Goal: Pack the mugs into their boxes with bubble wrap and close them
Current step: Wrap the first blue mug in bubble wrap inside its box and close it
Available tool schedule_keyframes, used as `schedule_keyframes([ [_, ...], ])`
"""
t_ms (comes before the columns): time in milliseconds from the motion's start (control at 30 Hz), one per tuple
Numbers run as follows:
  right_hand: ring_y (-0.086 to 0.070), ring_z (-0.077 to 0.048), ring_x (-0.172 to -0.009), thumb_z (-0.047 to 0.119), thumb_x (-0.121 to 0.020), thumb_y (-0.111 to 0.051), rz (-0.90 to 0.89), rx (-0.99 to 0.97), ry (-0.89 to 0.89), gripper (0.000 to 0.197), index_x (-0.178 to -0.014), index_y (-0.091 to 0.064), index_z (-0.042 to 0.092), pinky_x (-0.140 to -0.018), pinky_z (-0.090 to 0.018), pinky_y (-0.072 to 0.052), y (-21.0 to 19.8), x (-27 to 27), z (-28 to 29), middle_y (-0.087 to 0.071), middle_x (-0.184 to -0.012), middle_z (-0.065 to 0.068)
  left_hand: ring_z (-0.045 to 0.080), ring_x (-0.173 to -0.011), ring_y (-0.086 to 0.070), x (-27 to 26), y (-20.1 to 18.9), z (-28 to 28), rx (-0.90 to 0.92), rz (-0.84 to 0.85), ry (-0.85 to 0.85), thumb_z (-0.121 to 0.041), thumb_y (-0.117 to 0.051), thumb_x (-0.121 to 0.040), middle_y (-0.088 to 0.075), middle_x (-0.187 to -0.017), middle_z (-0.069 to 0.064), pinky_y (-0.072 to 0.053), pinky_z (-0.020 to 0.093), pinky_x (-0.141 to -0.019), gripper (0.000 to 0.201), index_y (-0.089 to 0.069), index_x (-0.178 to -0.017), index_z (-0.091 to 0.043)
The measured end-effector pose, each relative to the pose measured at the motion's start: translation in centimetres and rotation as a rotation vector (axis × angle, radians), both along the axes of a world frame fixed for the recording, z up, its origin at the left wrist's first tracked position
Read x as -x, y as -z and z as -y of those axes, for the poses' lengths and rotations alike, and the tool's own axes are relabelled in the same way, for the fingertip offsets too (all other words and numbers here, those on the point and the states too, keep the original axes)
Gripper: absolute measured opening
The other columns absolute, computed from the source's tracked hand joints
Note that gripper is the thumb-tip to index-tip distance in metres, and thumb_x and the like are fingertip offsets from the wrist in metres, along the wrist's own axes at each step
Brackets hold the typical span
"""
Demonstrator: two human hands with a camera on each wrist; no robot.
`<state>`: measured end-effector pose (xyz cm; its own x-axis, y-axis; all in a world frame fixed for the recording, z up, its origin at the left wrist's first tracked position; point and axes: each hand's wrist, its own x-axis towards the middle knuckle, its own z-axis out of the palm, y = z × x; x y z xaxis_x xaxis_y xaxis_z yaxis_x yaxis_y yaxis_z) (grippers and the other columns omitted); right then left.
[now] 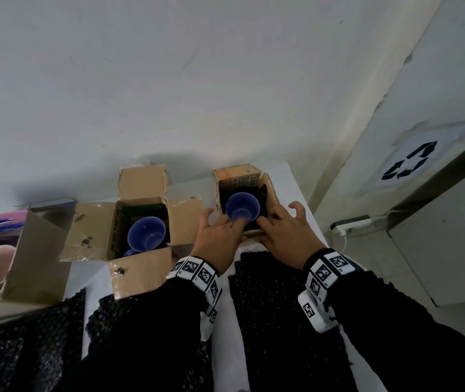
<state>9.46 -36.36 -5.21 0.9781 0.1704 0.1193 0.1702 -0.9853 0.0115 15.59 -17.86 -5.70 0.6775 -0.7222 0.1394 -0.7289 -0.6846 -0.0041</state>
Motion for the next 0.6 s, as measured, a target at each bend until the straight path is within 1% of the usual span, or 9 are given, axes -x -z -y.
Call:
schedule_keyframes([
  [33,-0.055,-0.017,-0.105,0.045,-0.085,-0.035,-0.007,-0.003,0.009,0.037,-0.103,-0.061,0.027,-0.097,-0.049,-0.022,0.0,-0.1,-0.1,-0.070,-0.082,0.011,0.019,-0.092,-0.060,0.2,0.1,0.0,0.010,-0.009,-0.010,-0.023,-0.065,-0.082,-0.067,-0.089,-0.008,-0.027,0.051,-0.102,0.033,-0.057,-0.114,-0.026],
  [67,-0.054,-0.017,-0.106,0.045,-0.084,-0.035,-0.016,-0.004,0.018,0.037,-0.104,-0.061,0.029,-0.097,-0.049,-0.021,-0.1,-0.2,-0.2,-0.070,-0.081,0.011,0.019,-0.093,-0.059,0.3,0.1,0.1,0.021,-0.014,-0.014,-0.021,-0.066,-0.080,-0.066,-0.092,-0.008,-0.029,0.050,-0.100,0.036,-0.057,-0.115,-0.026],
  [167,-0.050,-0.016,-0.109,0.046,-0.084,-0.030,-0.073,0.016,0.039,0.038,-0.095,-0.064,0.032,-0.097,-0.049,-0.019,-0.3,-0.4,-0.3,-0.068,-0.084,0.011,0.021,-0.096,-0.056,0.7,0.6,0.0,0.052,-0.001,-0.010,-0.017,-0.068,-0.077,-0.057,-0.100,-0.004,-0.034,0.043,-0.093,0.032,-0.059,-0.106,-0.026],
  [233,-0.049,-0.016,-0.111,0.047,-0.085,-0.027,-0.098,0.019,0.046,0.042,-0.093,-0.065,0.033,-0.097,-0.049,-0.017,-0.4,-0.4,-0.2,-0.066,-0.090,0.012,0.021,-0.099,-0.053,0.5,0.7,0.0,0.083,0.002,0.002,-0.017,-0.068,-0.077,-0.055,-0.105,-0.004,-0.035,0.040,-0.091,0.029,-0.061,-0.103,-0.027],
  [300,-0.045,-0.015,-0.116,0.045,-0.090,-0.031,-0.128,0.026,0.047,0.038,-0.098,-0.065,0.033,-0.098,-0.049,-0.014,-0.6,-0.4,-0.3,-0.064,-0.098,0.013,0.021,-0.102,-0.055,0.2,0.5,0.1,0.093,0.008,0.020,-0.017,-0.068,-0.076,-0.058,-0.106,-0.006,-0.034,0.042,-0.094,0.027,-0.064,-0.100,-0.027],
  [367,-0.039,-0.014,-0.122,0.042,-0.096,-0.037,-0.184,0.007,0.054,0.028,-0.105,-0.062,0.031,-0.101,-0.049,-0.009,-0.8,-0.5,-0.5,-0.063,-0.102,0.013,0.019,-0.099,-0.058,0.0,0.1,0.2,0.081,0.026,0.030,-0.016,-0.069,-0.074,-0.061,-0.105,-0.007,-0.033,0.044,-0.097,0.026,-0.066,-0.097,-0.028],
  [467,-0.033,-0.014,-0.127,0.040,-0.098,-0.036,-0.248,-0.006,0.055,0.027,-0.108,-0.058,0.027,-0.103,-0.051,-0.004,-1.3,-0.9,-1.0,-0.065,-0.103,0.010,0.020,-0.104,-0.054,0.2,-0.3,0.2,0.038,0.037,0.006,-0.014,-0.066,-0.072,-0.059,-0.106,-0.008,-0.025,0.045,-0.096,0.028,-0.067,-0.096,-0.029],
  [533,-0.032,-0.014,-0.128,0.039,-0.096,-0.035,-0.308,-0.024,0.055,0.030,-0.106,-0.058,0.024,-0.104,-0.052,-0.007,-1.7,-1.3,-0.9,-0.063,-0.107,0.005,0.022,-0.108,-0.050,0.7,-0.6,0.3,-0.010,0.016,-0.030,-0.014,-0.063,-0.073,-0.057,-0.108,-0.007,-0.022,0.045,-0.095,0.031,-0.066,-0.099,-0.029],
  [600,-0.038,-0.015,-0.121,0.041,-0.093,-0.030,-0.330,-0.027,0.026,0.035,-0.100,-0.060,0.023,-0.102,-0.050,-0.016,-2.5,-1.9,-0.6,-0.060,-0.104,0.003,0.021,-0.112,-0.047,0.9,-0.8,0.3,-0.052,-0.015,-0.059,-0.014,-0.062,-0.075,-0.056,-0.110,-0.008,-0.019,0.047,-0.098,0.037,-0.062,-0.107,-0.031],
])
